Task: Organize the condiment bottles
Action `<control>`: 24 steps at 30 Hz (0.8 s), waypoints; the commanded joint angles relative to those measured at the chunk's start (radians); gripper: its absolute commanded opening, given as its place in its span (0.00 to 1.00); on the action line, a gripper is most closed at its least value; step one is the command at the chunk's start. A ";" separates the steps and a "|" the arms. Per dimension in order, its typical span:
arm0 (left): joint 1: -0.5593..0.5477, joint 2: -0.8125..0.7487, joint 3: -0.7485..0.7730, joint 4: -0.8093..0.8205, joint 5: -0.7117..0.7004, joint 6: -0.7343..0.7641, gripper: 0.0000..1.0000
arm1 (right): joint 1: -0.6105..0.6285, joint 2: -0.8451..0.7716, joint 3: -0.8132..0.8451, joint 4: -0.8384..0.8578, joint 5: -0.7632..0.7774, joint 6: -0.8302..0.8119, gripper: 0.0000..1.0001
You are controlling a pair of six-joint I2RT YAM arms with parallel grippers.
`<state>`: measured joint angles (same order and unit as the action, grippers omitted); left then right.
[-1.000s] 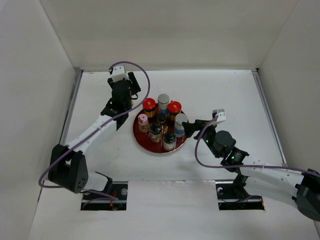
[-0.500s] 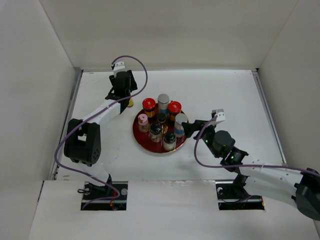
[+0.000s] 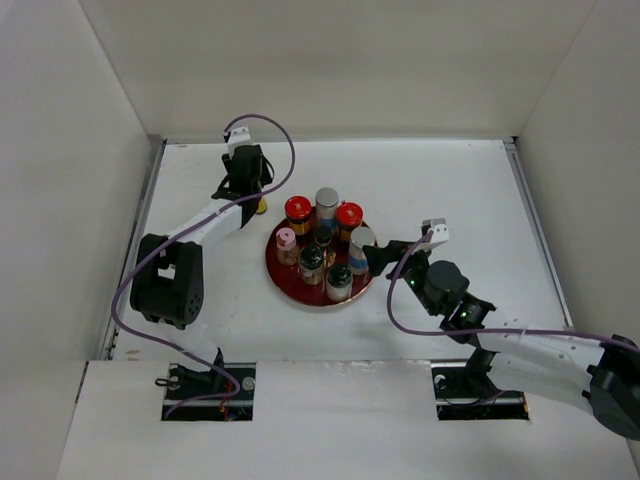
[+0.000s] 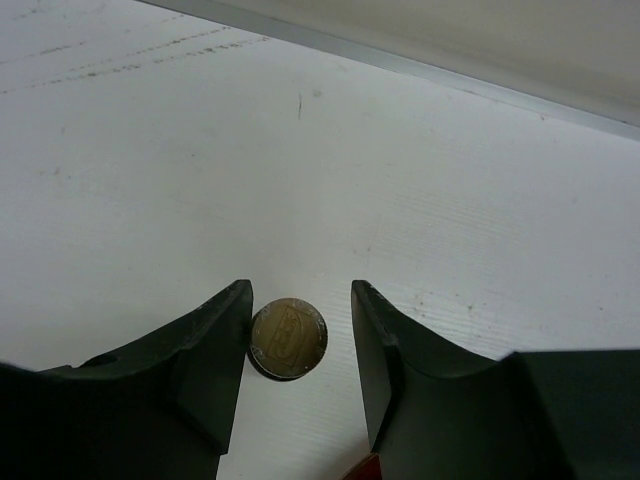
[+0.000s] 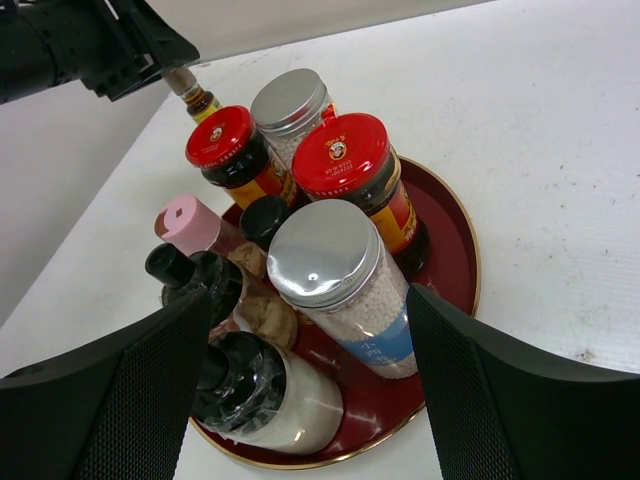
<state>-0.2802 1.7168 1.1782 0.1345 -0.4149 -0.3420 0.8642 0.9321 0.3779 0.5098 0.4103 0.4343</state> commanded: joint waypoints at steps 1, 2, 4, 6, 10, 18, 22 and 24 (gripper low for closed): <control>0.009 0.004 -0.006 0.028 -0.001 -0.009 0.43 | -0.001 0.005 0.015 0.058 -0.014 0.009 0.82; 0.009 0.004 -0.011 0.028 -0.001 -0.009 0.43 | -0.001 0.005 0.015 0.053 -0.015 0.009 0.82; 0.011 0.001 -0.022 0.034 -0.001 -0.009 0.42 | 0.000 0.004 0.018 0.056 -0.011 0.003 0.82; 0.011 0.001 -0.025 0.039 -0.005 -0.008 0.33 | 0.000 0.004 0.016 0.059 -0.007 0.000 0.82; 0.003 -0.040 -0.046 0.040 -0.025 -0.006 0.22 | 0.000 0.002 0.018 0.053 -0.008 0.001 0.82; -0.095 -0.379 -0.213 0.086 -0.215 0.029 0.20 | 0.003 -0.007 0.016 0.056 -0.004 -0.003 0.82; -0.207 -0.574 -0.325 0.053 -0.320 0.054 0.20 | 0.003 -0.013 0.015 0.052 -0.013 0.007 0.82; -0.260 -0.661 -0.377 0.013 -0.361 0.061 0.20 | 0.003 -0.019 0.015 0.052 -0.005 -0.002 0.82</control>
<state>-0.4900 1.1728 0.8448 0.1150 -0.6582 -0.3077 0.8642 0.9302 0.3779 0.5095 0.4103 0.4343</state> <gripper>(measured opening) 0.316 0.820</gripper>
